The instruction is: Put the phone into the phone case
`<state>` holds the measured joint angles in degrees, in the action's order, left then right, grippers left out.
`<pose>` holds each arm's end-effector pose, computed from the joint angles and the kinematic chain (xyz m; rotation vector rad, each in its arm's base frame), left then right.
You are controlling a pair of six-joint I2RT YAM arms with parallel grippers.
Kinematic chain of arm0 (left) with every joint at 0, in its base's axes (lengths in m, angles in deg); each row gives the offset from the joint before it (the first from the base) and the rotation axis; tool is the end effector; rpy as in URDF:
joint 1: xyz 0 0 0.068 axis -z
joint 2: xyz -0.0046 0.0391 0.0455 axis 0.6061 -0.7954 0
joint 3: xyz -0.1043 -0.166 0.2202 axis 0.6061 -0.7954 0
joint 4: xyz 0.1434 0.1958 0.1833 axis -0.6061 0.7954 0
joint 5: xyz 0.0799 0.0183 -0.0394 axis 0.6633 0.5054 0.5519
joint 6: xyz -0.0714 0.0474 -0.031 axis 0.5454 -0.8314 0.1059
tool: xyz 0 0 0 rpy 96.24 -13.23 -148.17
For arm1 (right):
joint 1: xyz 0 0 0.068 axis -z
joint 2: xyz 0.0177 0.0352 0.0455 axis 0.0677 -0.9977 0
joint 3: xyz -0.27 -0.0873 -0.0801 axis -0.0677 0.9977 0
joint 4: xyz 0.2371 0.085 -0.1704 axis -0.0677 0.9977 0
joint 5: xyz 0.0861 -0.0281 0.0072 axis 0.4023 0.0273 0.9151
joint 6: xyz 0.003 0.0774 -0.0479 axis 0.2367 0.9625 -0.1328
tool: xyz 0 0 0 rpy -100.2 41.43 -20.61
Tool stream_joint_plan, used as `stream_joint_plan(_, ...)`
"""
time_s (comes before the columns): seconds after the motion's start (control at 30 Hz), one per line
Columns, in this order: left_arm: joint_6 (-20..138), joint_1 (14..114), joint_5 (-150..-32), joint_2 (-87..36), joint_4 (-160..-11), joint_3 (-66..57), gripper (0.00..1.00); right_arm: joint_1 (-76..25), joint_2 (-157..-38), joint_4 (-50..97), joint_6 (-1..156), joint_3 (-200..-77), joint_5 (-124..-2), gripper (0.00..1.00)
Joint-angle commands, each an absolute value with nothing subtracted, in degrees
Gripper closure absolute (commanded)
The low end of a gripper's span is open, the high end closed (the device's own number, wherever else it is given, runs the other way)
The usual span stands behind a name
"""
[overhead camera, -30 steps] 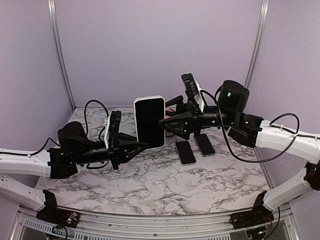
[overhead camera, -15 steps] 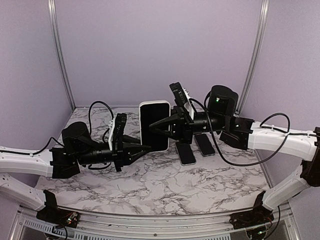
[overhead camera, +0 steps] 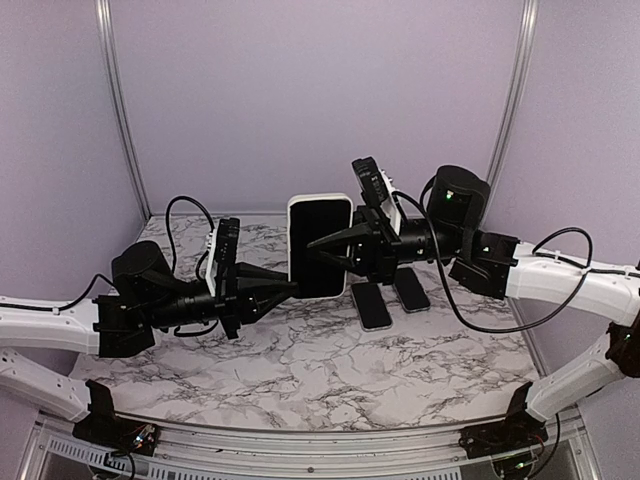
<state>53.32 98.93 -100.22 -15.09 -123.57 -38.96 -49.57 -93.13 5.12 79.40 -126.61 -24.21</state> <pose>0.1367 -0.3048 0.3273 0.9109 1.1402 -1.1895 0.1792 0.3412 0.3946 -1.2564 1.1565 1.4357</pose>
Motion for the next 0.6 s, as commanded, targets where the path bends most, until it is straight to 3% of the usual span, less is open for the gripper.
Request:
stream_joint_plan(0.0,53.5,99.2,-100.2,-17.1,-124.8,-36.4,1.00,-49.8,-91.5,1.5,79.3,-129.3,-23.0,1.00)
stream_joint_plan(0.2,52.6,99.2,-98.2,-16.7,-123.8,-36.7,1.00,-49.8,-90.3,3.0,78.1,-129.2,-24.2,1.00)
stream_joint_plan(0.27,52.6,99.2,-99.7,-17.1,-123.4,-36.7,0.64,-49.8,-90.1,3.0,77.8,-129.3,-24.1,1.00)
stream_joint_plan(0.3,52.8,99.2,-100.4,-17.4,-123.4,-36.6,0.58,-49.8,-90.1,2.9,77.8,-129.4,-23.9,1.00)
stream_joint_plan(0.37,53.0,99.2,-100.6,-18.0,-123.4,-36.4,0.65,-49.8,-90.1,2.9,77.8,-129.5,-23.5,1.00)
stream_joint_plan(0.47,52.9,99.2,-99.9,-18.3,-123.4,-36.1,1.00,-49.7,-90.4,3.0,77.9,-129.4,-23.0,1.00)
stream_joint_plan(0.57,52.7,99.3,-99.2,-17.9,-123.4,-36.1,1.00,-49.8,-90.8,3.4,77.9,-129.1,-22.4,1.00)
